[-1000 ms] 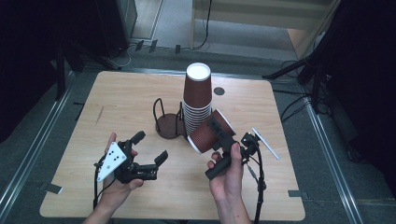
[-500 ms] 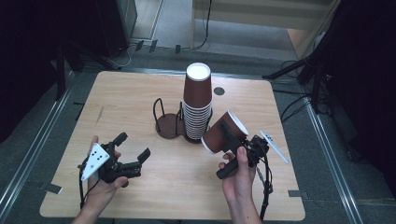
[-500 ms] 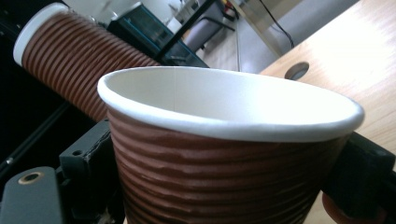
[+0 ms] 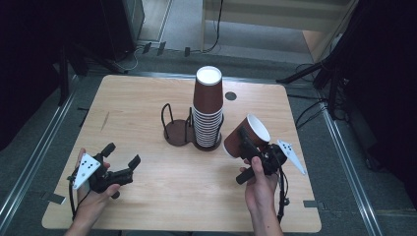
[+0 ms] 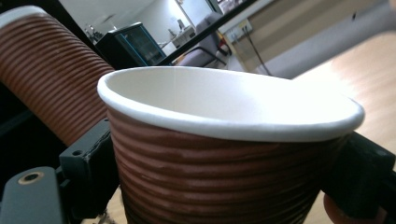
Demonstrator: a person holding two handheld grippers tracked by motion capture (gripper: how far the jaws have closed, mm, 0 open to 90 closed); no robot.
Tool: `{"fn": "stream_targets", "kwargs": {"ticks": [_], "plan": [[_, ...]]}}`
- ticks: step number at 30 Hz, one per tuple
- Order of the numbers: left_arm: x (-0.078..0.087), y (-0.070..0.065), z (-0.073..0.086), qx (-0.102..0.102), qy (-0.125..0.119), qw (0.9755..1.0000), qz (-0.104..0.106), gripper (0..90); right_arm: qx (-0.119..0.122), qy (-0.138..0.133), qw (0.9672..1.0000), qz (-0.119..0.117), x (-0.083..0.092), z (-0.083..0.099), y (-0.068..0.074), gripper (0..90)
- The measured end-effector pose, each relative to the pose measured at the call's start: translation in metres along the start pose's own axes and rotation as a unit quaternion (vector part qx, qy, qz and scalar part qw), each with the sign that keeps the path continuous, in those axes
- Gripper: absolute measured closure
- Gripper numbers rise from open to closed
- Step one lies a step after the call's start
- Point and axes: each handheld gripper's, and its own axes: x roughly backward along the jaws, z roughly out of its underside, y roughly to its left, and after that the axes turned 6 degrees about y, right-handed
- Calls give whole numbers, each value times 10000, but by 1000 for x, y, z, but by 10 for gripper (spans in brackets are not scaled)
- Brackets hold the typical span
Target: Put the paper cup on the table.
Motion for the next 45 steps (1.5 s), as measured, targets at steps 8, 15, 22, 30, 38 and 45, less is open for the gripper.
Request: {"fn": "stream_targets", "kwargs": {"ticks": [8,15,22,30,38,45], "plan": [[13,25,5,138,41,9991,-394,0,984,-381,9940,279,-5,2,-12,115],[21,40,7,178,117,9975,-670,0,1802,-665,9802,474,-13,7,-20,116],[25,50,9,204,245,9944,-1011,0,2411,-700,9659,639,-29,18,-26,116],[23,55,13,205,360,9925,-1148,0,2664,-594,9583,842,-51,28,-38,117],[20,56,18,158,479,9912,-1221,0,2942,-576,9494,933,-70,38,-46,119],[19,57,20,206,524,9906,-1245,0,3187,-598,9390,1146,-83,42,-54,122]]}}
